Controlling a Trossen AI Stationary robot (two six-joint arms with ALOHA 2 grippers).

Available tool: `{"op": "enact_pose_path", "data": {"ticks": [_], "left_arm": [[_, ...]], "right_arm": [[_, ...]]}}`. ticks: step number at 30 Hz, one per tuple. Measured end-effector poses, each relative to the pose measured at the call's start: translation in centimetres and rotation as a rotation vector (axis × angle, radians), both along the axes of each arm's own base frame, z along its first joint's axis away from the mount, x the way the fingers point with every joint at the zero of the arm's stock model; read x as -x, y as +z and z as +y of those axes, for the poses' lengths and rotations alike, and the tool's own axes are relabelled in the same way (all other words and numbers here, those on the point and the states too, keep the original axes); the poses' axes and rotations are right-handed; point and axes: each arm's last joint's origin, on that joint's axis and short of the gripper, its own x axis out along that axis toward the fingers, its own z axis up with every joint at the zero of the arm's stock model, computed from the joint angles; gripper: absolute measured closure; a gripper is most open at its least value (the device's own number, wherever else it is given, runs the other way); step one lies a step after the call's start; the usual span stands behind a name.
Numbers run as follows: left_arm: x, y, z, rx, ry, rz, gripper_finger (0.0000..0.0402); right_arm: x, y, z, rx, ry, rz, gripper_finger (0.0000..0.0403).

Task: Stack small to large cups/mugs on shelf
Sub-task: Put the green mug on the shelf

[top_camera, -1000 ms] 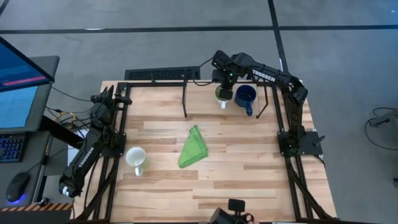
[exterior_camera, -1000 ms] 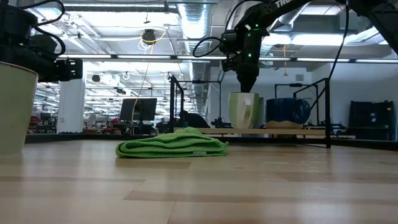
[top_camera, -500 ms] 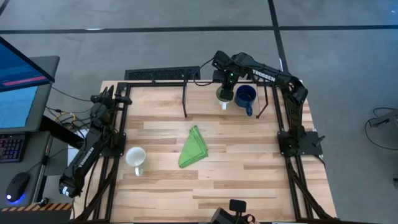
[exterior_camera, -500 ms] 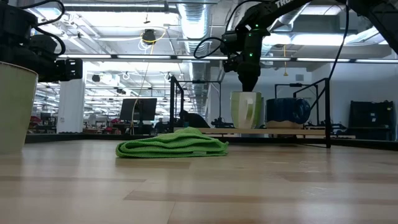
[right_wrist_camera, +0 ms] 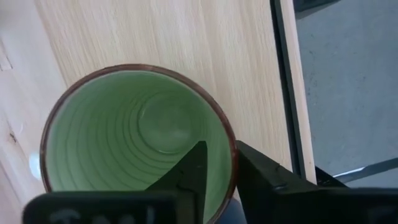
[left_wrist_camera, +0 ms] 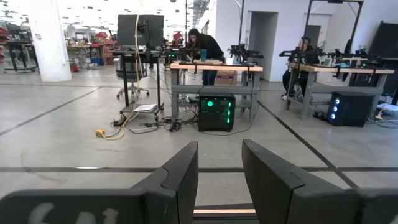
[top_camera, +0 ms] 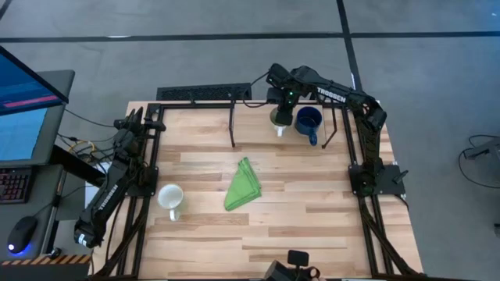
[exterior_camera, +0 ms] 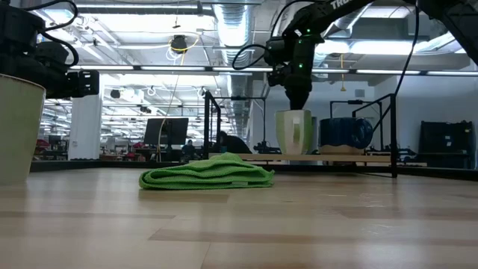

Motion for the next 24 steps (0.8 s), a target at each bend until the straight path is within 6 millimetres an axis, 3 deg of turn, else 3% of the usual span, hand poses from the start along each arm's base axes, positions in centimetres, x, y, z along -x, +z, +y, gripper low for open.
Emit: {"op": "enact_pose_path", "data": {"ticks": [8, 24], "left_arm": [[0.00, 0.00, 0.00, 0.000, 0.000, 0.000, 0.0287], [0.00, 0.00, 0.00, 0.000, 0.000, 0.000, 0.0287]], "right_arm": [[-0.22, 0.06, -0.16, 0.020, 0.010, -0.022, 0.0281], [-0.21, 0.04, -0.16, 0.014, -0.016, -0.024, 0.0278]]}}
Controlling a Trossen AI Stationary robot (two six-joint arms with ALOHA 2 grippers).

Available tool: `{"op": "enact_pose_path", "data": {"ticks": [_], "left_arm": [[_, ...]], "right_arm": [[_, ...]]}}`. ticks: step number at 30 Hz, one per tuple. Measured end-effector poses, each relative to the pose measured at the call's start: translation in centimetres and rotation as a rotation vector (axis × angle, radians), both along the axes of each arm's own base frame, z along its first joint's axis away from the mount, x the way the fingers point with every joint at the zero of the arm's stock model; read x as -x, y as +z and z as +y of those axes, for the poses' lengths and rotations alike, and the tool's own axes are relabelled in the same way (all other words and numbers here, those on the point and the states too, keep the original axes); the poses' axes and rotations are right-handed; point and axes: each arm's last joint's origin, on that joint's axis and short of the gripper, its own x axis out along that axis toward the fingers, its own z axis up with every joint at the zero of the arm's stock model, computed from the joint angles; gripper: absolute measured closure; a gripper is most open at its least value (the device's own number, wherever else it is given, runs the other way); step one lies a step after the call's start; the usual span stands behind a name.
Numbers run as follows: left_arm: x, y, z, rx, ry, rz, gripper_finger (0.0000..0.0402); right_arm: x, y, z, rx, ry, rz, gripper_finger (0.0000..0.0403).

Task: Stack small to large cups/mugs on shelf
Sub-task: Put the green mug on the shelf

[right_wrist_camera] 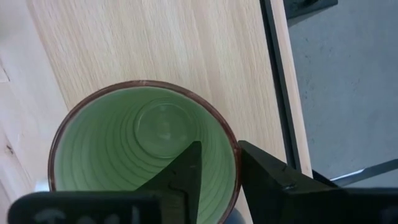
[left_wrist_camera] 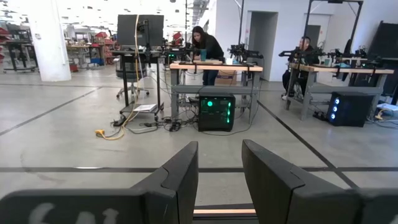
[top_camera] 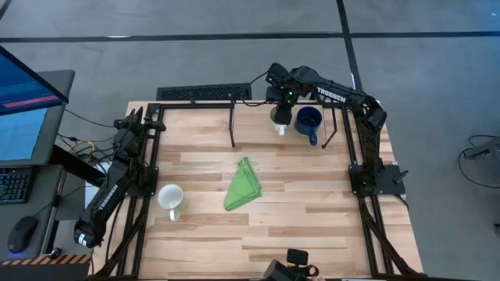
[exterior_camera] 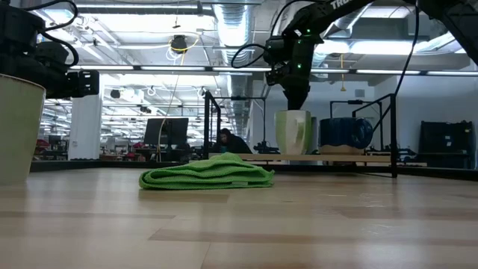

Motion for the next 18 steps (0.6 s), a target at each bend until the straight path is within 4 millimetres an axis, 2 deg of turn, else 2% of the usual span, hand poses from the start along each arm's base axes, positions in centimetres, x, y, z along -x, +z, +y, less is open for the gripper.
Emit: {"op": "enact_pose_path", "data": {"ticks": [10, 18], "left_arm": [[0.00, 0.00, 0.00, 0.000, 0.000, 0.000, 0.0287], [0.00, 0.00, 0.00, 0.000, -0.001, 0.000, 0.0287]], "right_arm": [[0.01, 0.00, 0.01, -0.001, -0.001, 0.001, 0.0275], [0.01, -0.01, 0.02, -0.001, -0.001, 0.001, 0.0212]]}}
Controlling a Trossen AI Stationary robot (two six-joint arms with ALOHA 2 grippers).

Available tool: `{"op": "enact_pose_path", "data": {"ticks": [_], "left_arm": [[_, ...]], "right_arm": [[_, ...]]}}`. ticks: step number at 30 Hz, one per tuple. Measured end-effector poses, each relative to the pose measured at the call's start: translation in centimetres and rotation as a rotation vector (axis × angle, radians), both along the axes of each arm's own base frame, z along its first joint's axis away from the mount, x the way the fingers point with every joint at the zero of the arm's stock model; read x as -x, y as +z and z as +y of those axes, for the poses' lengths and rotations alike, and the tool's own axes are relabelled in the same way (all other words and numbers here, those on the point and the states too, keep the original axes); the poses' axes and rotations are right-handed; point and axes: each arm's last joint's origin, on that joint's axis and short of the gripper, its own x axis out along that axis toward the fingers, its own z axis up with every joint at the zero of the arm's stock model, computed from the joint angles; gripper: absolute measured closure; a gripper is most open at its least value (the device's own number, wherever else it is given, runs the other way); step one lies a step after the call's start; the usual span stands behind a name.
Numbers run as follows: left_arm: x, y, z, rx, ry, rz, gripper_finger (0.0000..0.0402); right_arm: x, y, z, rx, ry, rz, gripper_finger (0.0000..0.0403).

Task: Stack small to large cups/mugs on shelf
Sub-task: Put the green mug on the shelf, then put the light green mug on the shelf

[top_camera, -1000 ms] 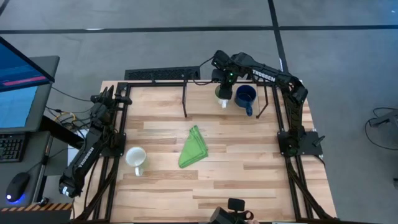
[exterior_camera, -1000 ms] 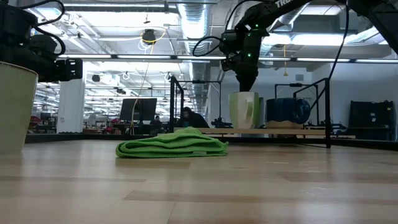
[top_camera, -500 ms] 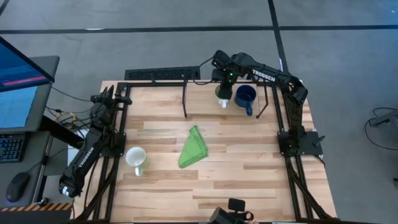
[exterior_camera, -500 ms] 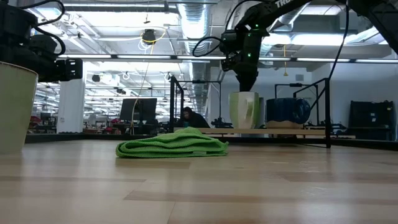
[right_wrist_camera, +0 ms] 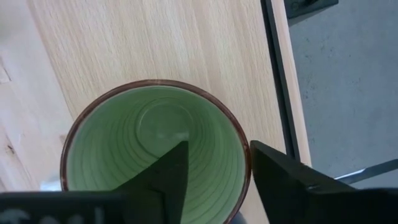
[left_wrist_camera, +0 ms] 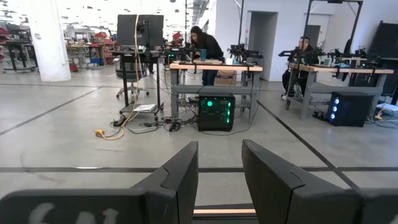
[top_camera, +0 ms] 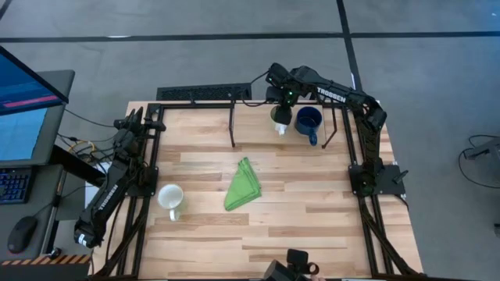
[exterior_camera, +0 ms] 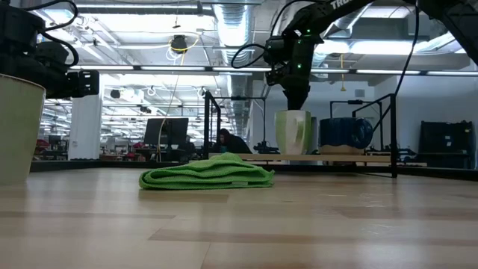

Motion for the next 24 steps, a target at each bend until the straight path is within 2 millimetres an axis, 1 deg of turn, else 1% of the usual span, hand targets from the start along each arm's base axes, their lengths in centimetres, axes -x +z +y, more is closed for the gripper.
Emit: {"op": "enact_pose_path", "data": {"ticks": [4, 8, 14, 24], "left_arm": [[0.0, 0.0, 0.0, 0.000, 0.000, 0.000, 0.0287], [0.0, 0.0, 0.0, 0.000, 0.000, 0.000, 0.0287], [0.0, 0.0, 0.0, 0.000, 0.000, 0.000, 0.0287], [0.0, 0.0, 0.0, 0.000, 0.000, 0.000, 0.0287]], "right_arm": [[0.0, 0.0, 0.0, 0.000, 0.000, 0.000, 0.0179], [0.1, 0.0, 0.1, -0.006, 0.000, 0.007, 0.0160], [0.3, 0.5, 0.2, -0.008, -0.003, 0.034, 0.0157], [0.1, 2.7, -0.1, 0.062, -0.014, 0.007, 0.0157]]}}
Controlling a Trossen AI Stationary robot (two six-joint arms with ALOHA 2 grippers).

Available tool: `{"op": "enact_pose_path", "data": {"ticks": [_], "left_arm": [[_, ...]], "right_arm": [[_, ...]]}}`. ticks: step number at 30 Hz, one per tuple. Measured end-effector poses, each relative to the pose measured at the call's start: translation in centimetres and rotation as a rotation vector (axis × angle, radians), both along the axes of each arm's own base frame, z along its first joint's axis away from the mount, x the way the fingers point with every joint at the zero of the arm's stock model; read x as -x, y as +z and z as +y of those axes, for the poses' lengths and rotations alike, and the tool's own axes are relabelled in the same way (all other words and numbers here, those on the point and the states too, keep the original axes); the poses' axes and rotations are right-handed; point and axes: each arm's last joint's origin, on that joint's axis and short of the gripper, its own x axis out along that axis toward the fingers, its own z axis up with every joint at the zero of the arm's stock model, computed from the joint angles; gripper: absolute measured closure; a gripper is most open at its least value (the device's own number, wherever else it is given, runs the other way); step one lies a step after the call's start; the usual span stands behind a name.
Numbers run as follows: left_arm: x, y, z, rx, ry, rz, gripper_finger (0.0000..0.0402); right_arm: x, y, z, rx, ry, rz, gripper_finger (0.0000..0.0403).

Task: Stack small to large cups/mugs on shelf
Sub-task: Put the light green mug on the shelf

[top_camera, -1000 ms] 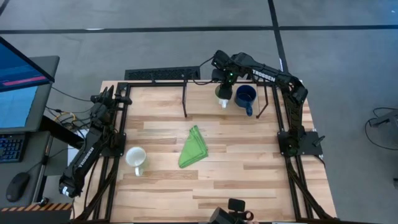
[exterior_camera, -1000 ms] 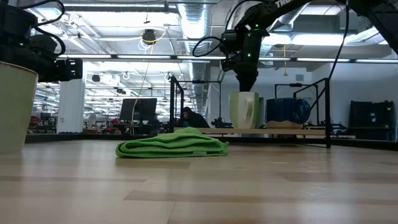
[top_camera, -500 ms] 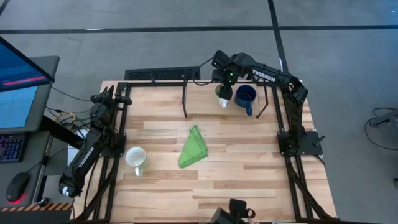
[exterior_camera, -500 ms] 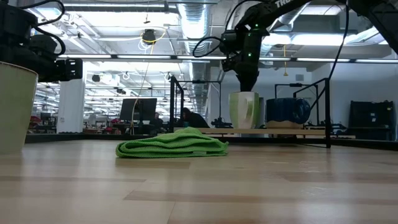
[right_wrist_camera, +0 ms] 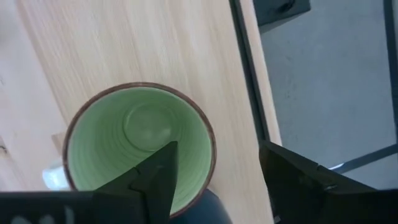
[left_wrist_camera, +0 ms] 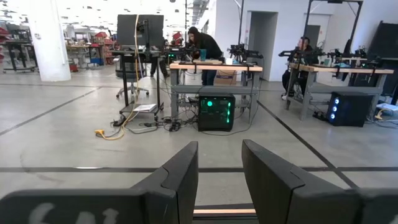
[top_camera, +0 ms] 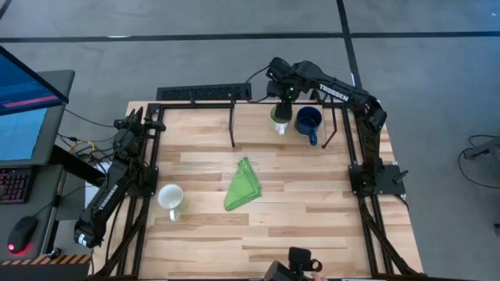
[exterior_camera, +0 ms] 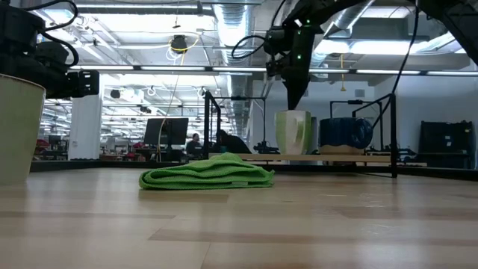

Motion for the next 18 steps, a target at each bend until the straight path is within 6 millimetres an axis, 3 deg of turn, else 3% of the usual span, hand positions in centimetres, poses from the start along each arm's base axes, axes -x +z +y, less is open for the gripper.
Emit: {"op": "enact_pose_path", "data": {"ticks": [5, 11, 18], "left_arm": [[0.0, 0.0, 0.0, 0.000, 0.000, 0.000, 0.0287], [0.0, 0.0, 0.0, 0.000, 0.000, 0.000, 0.0287], [0.0, 0.0, 0.0, 0.000, 0.001, 0.000, 0.0287]], "right_arm": [[0.0, 2.2, 0.1, 0.024, 0.001, -0.033, 0.0157], [0.8, 6.5, 0.9, 0.045, -0.037, -0.090, 0.0157], [3.3, 12.7, 5.0, 0.081, -0.018, -0.235, 0.0157]]}}
